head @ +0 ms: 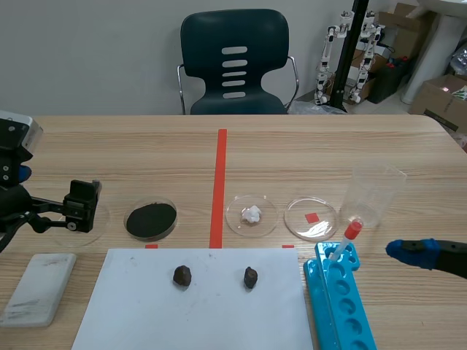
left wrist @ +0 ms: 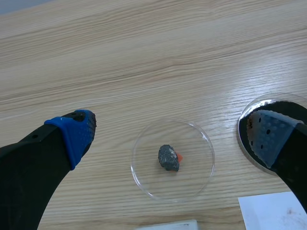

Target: Return to the home posture

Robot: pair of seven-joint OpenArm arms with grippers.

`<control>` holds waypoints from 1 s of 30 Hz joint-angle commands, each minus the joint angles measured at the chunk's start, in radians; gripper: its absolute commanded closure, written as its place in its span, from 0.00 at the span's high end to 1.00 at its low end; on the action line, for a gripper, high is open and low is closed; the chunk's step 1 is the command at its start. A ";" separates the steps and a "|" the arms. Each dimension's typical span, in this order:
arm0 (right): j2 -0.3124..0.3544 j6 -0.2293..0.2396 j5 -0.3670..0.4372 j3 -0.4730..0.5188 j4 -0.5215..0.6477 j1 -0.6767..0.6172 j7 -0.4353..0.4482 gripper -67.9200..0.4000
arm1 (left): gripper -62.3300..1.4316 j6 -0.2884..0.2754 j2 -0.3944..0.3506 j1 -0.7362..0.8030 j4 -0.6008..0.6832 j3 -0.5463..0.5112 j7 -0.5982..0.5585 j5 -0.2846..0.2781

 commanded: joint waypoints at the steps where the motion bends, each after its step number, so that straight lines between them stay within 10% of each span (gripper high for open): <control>1: 0.003 0.000 0.008 0.005 0.014 0.003 0.011 0.96 | 1.00 0.006 0.000 -0.017 0.005 -0.003 -0.027 -0.006; 30: 0.003 0.000 0.008 0.005 0.014 0.003 0.011 0.96 | 1.00 0.013 -0.001 -0.004 0.121 -0.006 -0.108 0.055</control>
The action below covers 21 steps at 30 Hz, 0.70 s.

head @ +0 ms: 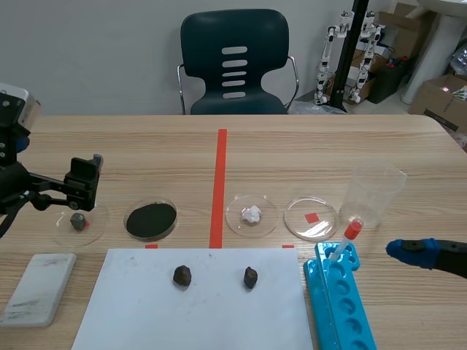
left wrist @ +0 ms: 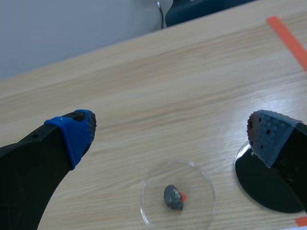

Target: Return to the home posture

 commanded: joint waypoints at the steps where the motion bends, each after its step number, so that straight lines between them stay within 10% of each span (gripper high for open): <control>1: 0.003 0.000 0.008 0.005 0.014 0.003 0.011 0.96 | 1.00 0.006 -0.008 0.014 0.057 -0.006 -0.034 -0.002; 7: 0.003 0.000 0.007 0.005 0.014 0.003 0.011 0.96 | 1.00 -0.002 -0.074 0.150 0.177 -0.006 -0.142 -0.002; 21: 0.003 0.000 0.007 0.005 0.014 0.003 0.011 0.96 | 1.00 -0.232 -0.119 0.592 0.340 -0.139 -0.455 -0.003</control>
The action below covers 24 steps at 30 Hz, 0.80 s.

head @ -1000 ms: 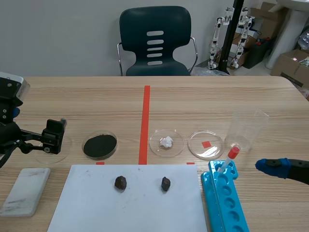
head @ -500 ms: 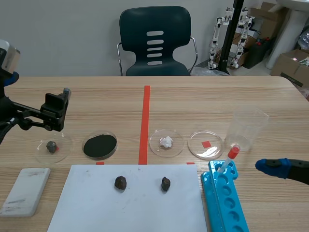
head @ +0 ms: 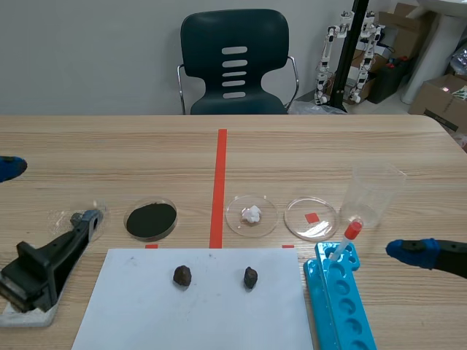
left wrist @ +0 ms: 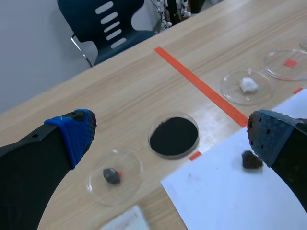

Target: Return to the home posture

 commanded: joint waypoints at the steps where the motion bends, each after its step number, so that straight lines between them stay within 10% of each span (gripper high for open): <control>1: 0.003 0.000 0.008 0.005 0.014 0.003 0.011 0.96 | 1.00 0.005 0.005 0.044 0.028 -0.009 -0.042 -0.006; 24: 0.003 0.000 0.008 0.005 0.014 0.003 0.011 0.96 | 1.00 0.002 0.099 0.391 0.050 -0.102 -0.439 0.010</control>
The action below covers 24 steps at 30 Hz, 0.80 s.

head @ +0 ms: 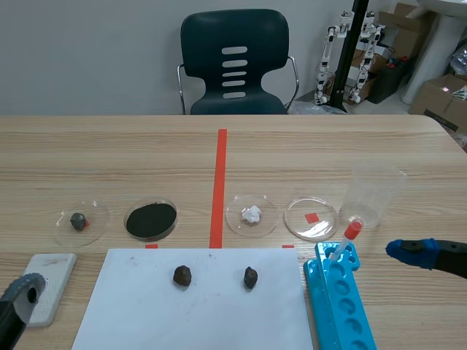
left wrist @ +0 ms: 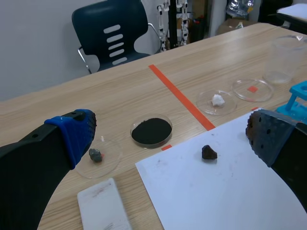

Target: Return to the home posture

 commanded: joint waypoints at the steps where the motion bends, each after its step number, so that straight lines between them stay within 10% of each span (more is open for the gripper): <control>1: 0.003 0.000 0.008 0.005 0.014 0.003 0.011 0.96 | 1.00 0.002 0.000 0.017 0.022 -0.003 -0.017 -0.005; 24: 0.003 0.000 0.008 0.005 0.014 0.003 0.011 0.96 | 1.00 0.006 -0.001 0.026 0.022 -0.002 -0.021 0.057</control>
